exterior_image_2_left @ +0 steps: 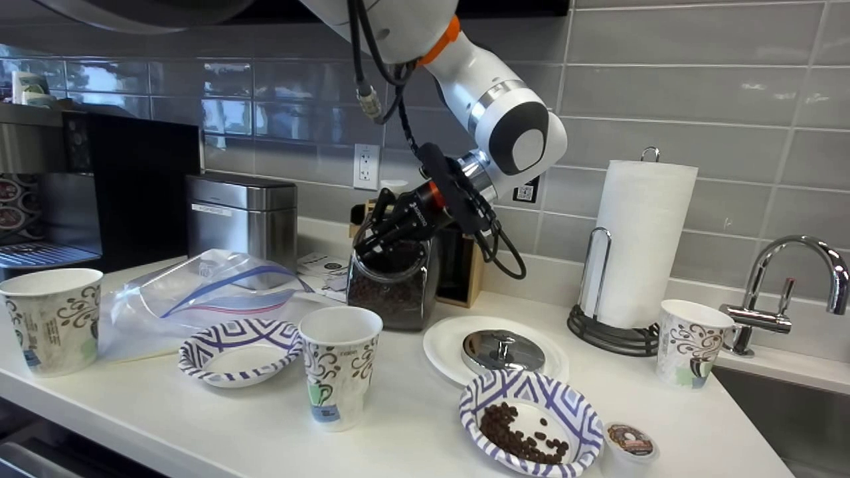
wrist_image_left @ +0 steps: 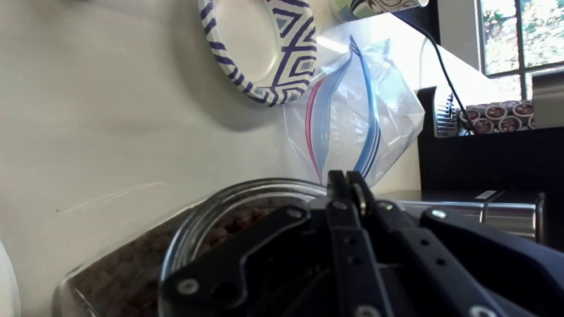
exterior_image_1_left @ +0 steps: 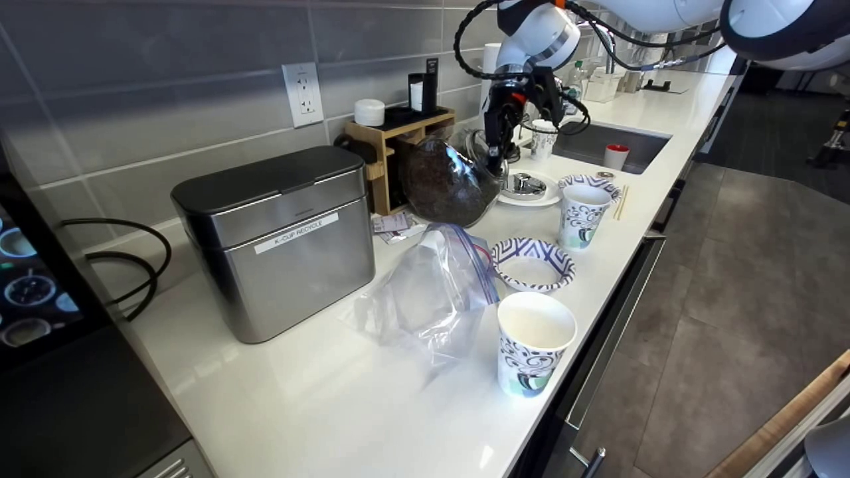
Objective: Place the coffee beans from the container in the coffee cup using the silver spoon then pour the beans into the bowl on the right.
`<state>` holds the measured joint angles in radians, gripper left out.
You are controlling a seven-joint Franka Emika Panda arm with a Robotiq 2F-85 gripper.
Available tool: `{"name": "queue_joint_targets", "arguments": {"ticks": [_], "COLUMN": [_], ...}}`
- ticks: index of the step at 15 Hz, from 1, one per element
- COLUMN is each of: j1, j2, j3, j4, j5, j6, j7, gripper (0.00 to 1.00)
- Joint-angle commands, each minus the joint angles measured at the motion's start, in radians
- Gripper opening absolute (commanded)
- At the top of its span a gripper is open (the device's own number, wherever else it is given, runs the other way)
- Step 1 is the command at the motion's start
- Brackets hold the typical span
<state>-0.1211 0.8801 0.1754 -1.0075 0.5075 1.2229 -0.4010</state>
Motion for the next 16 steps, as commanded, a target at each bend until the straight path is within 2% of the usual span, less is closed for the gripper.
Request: {"name": "queue_joint_targets", "arguments": {"ticks": [1, 7, 16], "j1": [-0.025, -0.043, -0.087], "j2": [0.037, 0.012, -0.074], "j3": [0.028, 0.012, -0.003], "j4": [0.022, -0.014, -0.118], "j5": [0.068, 0.1, 0.076], "j6": [-0.01, 0.003, -0.004], "j7": [0.018, 0.012, -0.085], "gripper": [0.01, 0.01, 0.01]}}
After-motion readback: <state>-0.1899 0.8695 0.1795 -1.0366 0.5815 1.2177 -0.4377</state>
